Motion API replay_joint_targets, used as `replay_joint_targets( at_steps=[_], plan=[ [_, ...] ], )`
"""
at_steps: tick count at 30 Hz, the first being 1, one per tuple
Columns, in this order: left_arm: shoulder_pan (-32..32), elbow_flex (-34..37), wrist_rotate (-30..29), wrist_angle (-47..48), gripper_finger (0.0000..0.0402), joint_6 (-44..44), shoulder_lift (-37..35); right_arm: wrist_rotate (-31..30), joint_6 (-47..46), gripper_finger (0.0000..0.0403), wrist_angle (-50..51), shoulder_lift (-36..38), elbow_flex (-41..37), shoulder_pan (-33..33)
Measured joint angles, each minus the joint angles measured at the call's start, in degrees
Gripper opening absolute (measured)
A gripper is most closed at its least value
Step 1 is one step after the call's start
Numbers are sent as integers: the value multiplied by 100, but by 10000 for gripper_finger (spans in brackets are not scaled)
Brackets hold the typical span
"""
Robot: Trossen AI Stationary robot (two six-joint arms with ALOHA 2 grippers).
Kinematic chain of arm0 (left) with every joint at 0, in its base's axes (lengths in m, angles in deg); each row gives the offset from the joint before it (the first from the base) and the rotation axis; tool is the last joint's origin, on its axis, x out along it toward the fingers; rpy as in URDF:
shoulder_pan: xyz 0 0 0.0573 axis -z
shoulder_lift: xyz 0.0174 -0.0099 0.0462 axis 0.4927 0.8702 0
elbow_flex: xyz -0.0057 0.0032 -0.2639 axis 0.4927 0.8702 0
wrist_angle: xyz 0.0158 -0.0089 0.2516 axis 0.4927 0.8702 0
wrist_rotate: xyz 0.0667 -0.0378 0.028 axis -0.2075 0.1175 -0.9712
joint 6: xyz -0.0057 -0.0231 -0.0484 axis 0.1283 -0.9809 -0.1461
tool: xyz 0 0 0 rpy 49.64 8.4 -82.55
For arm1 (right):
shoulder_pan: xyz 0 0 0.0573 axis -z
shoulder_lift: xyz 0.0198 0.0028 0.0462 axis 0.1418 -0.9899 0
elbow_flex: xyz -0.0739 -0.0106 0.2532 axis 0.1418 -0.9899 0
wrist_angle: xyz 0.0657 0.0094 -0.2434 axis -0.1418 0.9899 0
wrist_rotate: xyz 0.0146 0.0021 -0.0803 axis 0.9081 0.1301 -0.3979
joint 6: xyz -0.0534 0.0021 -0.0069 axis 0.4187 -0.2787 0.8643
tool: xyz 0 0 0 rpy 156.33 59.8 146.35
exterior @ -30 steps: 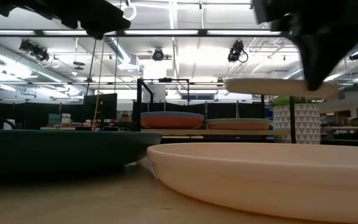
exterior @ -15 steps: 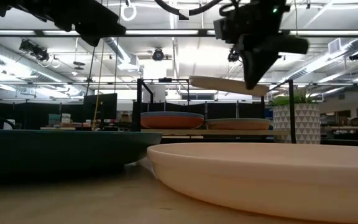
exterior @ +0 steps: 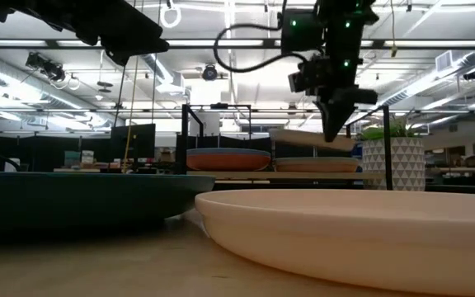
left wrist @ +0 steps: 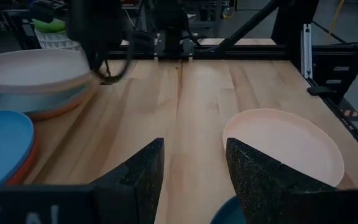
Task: Place and stack plates onto a shelf
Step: Stack the gray plate on top of the light blue plate on the shelf, then stack the green plate on top of the blue plate on the shelf
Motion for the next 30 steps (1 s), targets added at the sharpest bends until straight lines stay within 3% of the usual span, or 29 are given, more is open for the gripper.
replay_joint_targets(
  at_steps=[12, 30],
  plan=[
    [0, 0, 0, 127, 180, -46, 0, 772, 514, 22, -624, 0, -328, 909],
    [0, 0, -4, 353, 180, -31, 0, 891, 15, 68, -573, 15, -286, 616]
  ],
)
